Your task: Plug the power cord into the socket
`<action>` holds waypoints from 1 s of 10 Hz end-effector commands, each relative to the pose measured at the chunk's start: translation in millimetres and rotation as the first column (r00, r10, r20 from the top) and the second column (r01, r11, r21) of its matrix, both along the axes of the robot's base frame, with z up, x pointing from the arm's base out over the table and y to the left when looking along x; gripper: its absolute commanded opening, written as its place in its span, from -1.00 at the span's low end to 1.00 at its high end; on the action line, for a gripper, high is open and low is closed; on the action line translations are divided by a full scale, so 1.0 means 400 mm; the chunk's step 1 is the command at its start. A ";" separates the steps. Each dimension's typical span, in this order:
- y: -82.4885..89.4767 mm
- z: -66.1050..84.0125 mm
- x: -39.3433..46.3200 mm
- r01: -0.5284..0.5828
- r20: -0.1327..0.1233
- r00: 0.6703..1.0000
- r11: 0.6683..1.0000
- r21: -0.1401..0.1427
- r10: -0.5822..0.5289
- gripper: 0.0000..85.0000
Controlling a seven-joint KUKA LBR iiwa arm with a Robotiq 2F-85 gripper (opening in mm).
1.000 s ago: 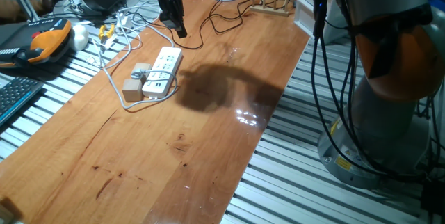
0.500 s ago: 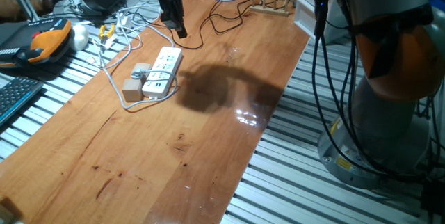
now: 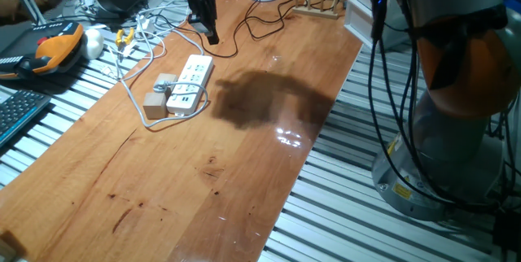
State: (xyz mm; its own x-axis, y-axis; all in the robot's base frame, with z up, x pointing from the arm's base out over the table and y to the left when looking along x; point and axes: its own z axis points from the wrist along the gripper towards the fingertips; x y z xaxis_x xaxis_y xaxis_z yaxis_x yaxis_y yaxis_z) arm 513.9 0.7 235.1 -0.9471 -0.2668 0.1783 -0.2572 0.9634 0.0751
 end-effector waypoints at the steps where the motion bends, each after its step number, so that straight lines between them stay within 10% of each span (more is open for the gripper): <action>1: 0.000 0.000 0.000 0.001 -0.004 1.000 1.000 -0.017 -0.001 -1.00; 3: 0.000 0.000 0.000 -0.003 -0.009 1.000 0.997 0.072 0.003 -1.00; 6: 0.000 0.000 0.000 -0.059 0.020 0.998 0.995 0.079 0.058 -1.00; 10: 0.000 0.000 0.000 0.013 0.067 0.998 1.000 0.003 -0.013 -1.00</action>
